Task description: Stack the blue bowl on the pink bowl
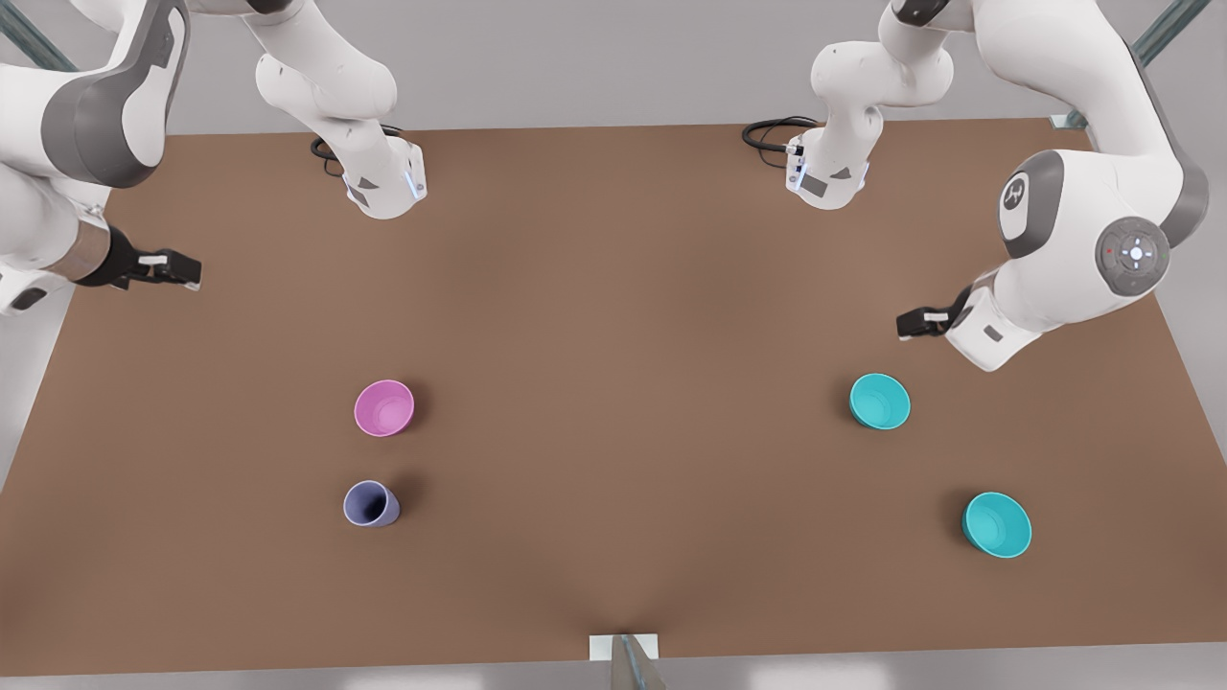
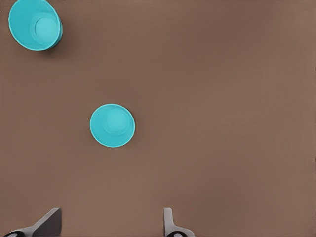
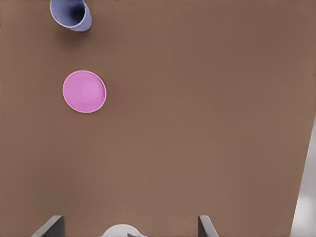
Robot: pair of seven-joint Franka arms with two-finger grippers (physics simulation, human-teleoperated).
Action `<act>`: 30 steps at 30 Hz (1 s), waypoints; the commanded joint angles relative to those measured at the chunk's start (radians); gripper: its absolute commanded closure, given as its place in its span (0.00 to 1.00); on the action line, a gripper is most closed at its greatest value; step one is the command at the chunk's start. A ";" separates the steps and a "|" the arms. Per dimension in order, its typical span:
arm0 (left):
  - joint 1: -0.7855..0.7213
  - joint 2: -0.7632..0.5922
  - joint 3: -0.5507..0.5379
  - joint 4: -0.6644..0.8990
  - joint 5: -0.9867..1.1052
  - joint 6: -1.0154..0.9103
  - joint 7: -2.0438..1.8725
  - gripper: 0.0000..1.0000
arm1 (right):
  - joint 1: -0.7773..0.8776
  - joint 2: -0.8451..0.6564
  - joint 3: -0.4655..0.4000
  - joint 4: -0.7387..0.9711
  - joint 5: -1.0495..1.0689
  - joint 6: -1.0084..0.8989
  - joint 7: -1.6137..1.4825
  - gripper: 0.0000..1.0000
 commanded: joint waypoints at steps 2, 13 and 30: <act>0.000 -0.001 0.000 -0.002 -0.003 0.064 -0.055 0.00 | -0.008 0.003 -0.001 0.000 -0.002 0.046 -0.065 0.00; 0.005 0.005 0.008 -0.002 0.000 0.044 -0.050 0.00 | 0.036 0.215 0.009 -0.494 0.113 0.735 0.107 0.00; 0.006 0.002 0.021 -0.004 0.000 0.007 -0.038 0.00 | 0.046 0.394 0.012 -0.558 0.178 1.070 0.159 0.00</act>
